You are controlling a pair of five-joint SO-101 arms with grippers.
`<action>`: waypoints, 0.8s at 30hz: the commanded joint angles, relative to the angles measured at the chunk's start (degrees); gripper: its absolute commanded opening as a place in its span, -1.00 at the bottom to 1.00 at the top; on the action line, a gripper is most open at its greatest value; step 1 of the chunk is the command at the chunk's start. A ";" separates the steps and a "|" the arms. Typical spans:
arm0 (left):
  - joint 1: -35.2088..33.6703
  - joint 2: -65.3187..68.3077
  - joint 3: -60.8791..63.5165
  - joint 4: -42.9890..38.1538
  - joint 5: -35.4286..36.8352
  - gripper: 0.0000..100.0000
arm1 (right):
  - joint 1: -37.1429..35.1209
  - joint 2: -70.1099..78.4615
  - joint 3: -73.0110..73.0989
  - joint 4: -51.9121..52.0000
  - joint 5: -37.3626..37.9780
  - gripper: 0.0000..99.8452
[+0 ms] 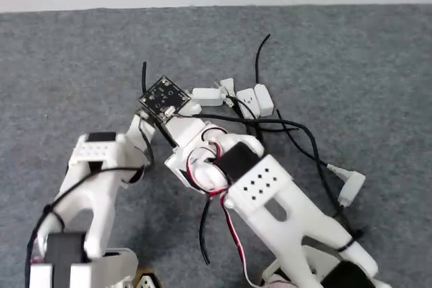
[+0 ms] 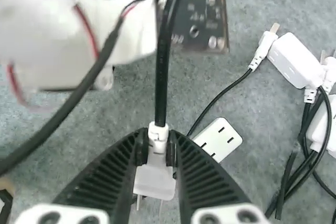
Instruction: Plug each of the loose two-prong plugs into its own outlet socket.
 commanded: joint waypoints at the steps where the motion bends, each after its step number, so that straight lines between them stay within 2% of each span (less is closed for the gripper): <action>1: 1.05 -6.86 2.86 -1.93 -1.58 -0.98 | -0.04 1.98 -0.70 -1.98 -0.62 -0.98; 7: 2.64 -11.16 6.64 -2.02 -5.63 -0.98 | 0.13 4.09 -0.70 -4.09 -0.26 -0.98; 19: 5.54 -21.27 15.25 -4.92 -7.91 -0.98 | 4.18 4.09 -1.58 -4.35 -0.79 -0.98; 24: 5.19 -24.00 17.10 -8.18 -6.24 -0.98 | 5.58 4.18 -1.58 -4.53 -6.68 -0.98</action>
